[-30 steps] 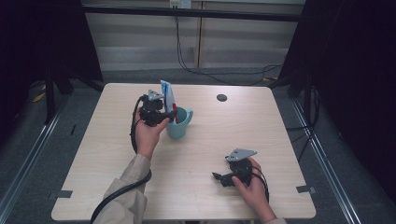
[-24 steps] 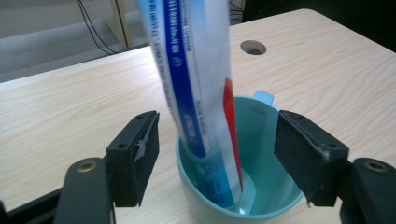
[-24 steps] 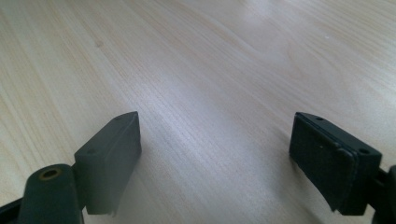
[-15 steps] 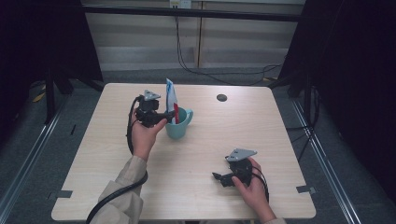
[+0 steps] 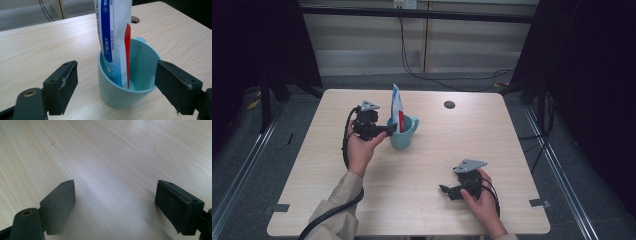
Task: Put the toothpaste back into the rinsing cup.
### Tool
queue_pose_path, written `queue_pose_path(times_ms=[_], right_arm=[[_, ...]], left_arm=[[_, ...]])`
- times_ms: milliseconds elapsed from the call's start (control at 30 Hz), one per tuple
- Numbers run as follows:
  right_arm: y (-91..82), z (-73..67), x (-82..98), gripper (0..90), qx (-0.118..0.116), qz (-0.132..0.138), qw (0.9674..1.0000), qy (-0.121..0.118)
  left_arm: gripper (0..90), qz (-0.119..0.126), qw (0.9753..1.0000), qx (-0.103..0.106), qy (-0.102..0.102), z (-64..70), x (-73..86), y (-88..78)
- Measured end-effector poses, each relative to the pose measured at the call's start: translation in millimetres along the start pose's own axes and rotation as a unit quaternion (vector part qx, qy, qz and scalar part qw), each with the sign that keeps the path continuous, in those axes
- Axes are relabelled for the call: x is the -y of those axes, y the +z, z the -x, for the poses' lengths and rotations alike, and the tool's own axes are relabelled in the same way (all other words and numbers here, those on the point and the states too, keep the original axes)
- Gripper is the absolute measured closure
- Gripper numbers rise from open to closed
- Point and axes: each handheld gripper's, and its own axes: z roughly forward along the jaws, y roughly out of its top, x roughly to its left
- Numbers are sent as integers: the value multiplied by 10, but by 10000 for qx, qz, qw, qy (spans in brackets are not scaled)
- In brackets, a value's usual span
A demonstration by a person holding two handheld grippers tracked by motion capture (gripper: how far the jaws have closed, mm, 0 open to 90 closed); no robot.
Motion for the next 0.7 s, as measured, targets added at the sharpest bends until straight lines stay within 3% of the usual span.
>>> queue_pose_path(times_ms=[300,700], right_arm=[[0,1,0,163,-1,-4,10000,-6],[0,2,0,163,2,-1,10000,-13]], left_arm=[[160,-23,9999,104,-80,-43,137,-68],[159,-71,9998,166,-40,-66,312,-137]])
